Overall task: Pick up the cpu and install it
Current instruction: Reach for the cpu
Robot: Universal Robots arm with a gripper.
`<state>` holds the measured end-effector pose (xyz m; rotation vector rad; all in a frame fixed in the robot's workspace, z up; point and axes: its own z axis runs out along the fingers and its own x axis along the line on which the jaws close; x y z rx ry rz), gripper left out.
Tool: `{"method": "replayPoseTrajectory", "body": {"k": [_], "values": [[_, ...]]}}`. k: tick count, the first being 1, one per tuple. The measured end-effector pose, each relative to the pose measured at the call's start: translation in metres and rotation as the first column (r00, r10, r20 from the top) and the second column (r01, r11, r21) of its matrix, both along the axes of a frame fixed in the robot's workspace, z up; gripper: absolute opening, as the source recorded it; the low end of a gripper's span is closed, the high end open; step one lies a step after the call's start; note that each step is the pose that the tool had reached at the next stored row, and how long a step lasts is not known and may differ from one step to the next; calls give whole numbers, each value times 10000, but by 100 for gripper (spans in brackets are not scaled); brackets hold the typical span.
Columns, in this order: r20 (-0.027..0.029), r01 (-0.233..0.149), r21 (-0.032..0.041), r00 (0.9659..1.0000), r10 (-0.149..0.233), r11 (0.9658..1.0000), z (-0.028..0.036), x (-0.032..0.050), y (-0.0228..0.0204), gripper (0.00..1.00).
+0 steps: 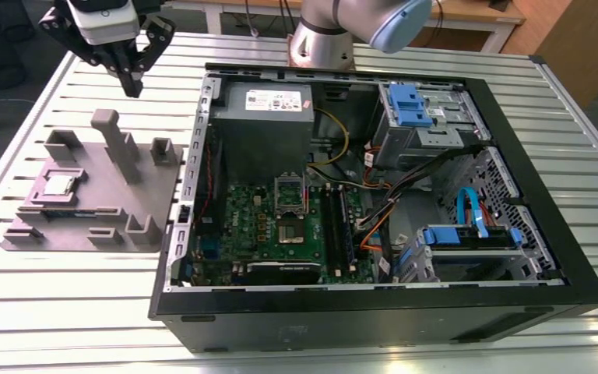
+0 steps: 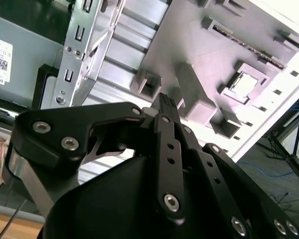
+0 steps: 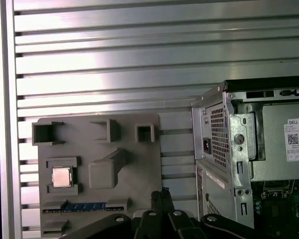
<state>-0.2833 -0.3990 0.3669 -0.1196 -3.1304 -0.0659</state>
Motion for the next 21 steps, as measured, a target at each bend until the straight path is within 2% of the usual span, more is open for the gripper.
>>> {"method": "replayPoseTrajectory", "body": {"k": [9, 21], "values": [[-3, 1, 0, 10000, -1, 10000, 0, -14, 0, 11], [-3, 1, 0, 10000, -1, 10000, -1, -98, 0, 11]]}}
